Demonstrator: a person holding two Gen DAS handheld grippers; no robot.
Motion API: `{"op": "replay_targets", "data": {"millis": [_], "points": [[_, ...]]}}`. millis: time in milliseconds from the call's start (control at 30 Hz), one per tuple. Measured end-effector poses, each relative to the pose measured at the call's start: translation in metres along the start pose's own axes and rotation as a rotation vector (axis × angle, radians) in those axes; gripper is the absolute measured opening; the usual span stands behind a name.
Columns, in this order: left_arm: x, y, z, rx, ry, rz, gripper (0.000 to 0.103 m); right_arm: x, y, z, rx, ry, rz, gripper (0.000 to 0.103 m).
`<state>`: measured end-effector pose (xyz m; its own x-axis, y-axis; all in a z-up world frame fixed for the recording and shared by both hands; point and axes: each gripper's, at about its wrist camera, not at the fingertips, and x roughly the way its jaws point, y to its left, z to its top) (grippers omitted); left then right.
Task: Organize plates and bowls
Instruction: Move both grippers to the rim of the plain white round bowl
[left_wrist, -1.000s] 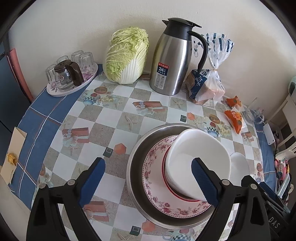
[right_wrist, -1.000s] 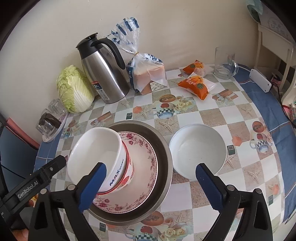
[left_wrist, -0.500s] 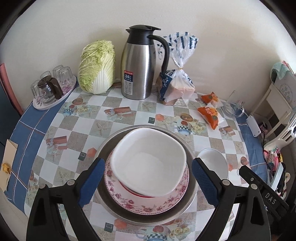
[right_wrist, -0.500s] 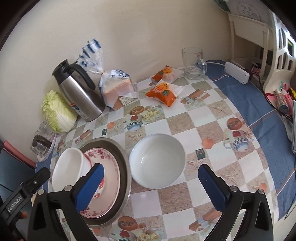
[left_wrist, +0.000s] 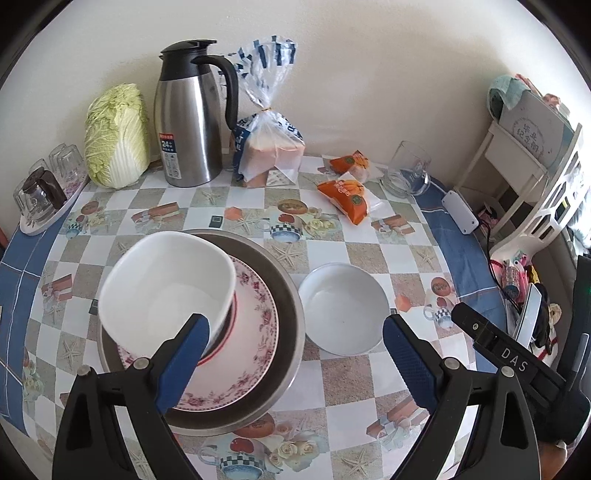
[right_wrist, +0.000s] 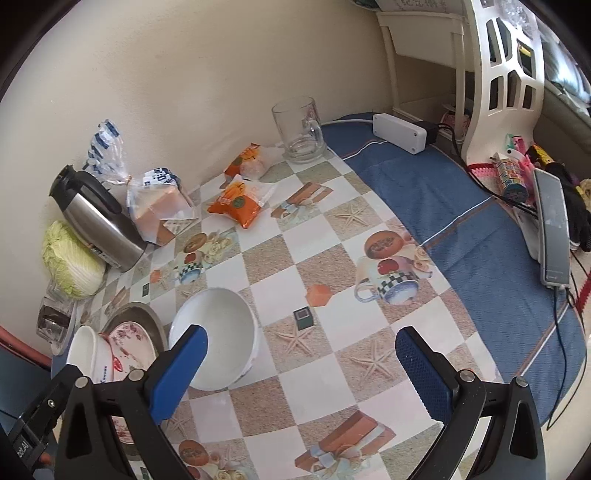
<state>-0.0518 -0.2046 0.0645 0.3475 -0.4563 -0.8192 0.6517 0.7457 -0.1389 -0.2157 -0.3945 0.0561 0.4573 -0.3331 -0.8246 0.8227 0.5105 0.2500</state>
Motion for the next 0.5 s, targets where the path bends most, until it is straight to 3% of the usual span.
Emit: {"op": "replay_targets", "data": {"millis": [333, 500], "points": [[0.032, -0.031, -0.013, 0.043, 0.058, 0.006, 0.095, 0.011, -0.012, 0.000, -0.005, 0.022, -0.018, 0.103], [0.046, -0.028, -0.013, 0.028, 0.080, 0.011, 0.095, 0.026, -0.011, -0.003, -0.004, 0.057, -0.022, 0.103]]}}
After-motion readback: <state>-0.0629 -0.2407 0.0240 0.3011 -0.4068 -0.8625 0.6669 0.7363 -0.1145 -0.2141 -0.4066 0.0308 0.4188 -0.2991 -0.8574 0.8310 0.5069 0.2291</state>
